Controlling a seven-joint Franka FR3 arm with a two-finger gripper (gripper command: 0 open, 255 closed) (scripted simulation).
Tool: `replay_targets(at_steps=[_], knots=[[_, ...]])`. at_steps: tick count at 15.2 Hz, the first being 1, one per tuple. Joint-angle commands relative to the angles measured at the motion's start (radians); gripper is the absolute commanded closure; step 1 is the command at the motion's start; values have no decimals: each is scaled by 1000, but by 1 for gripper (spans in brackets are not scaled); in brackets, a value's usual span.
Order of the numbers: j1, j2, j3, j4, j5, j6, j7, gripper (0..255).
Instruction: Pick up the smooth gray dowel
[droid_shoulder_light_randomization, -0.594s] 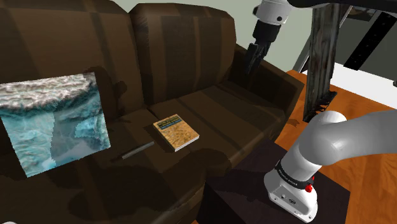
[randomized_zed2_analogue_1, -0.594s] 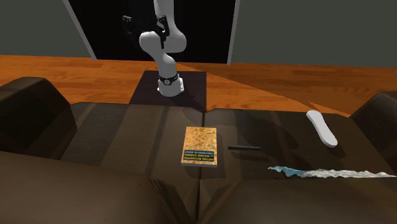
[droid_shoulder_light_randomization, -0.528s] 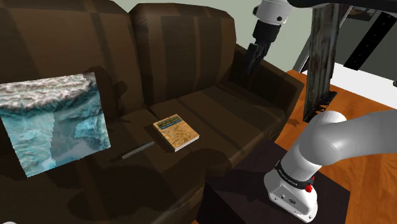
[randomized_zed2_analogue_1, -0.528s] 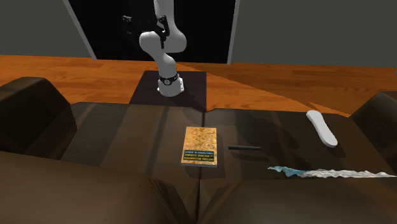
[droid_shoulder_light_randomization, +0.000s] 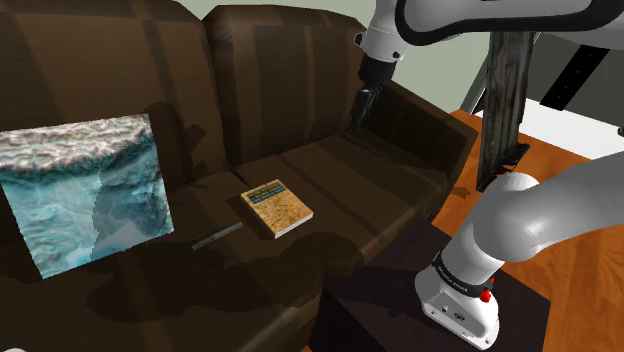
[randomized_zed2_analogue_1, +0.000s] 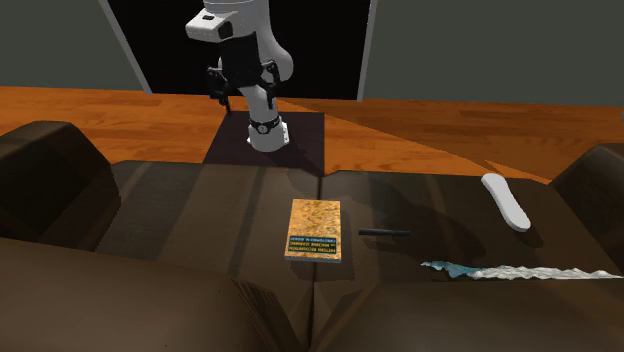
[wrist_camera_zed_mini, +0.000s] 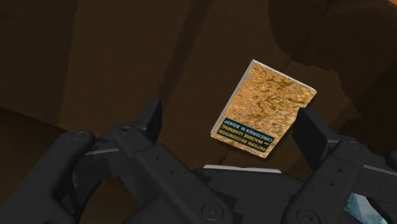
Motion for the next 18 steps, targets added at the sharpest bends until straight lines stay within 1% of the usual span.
replay_targets(at_steps=[1, 9, 18], knots=[[20, 65, -1, 5, 3, 64, -50, 0], [102, 313, 23, 55, 23, 271, -222, 0], [180, 589, 77, 167, 33, 443, -402, 0]])
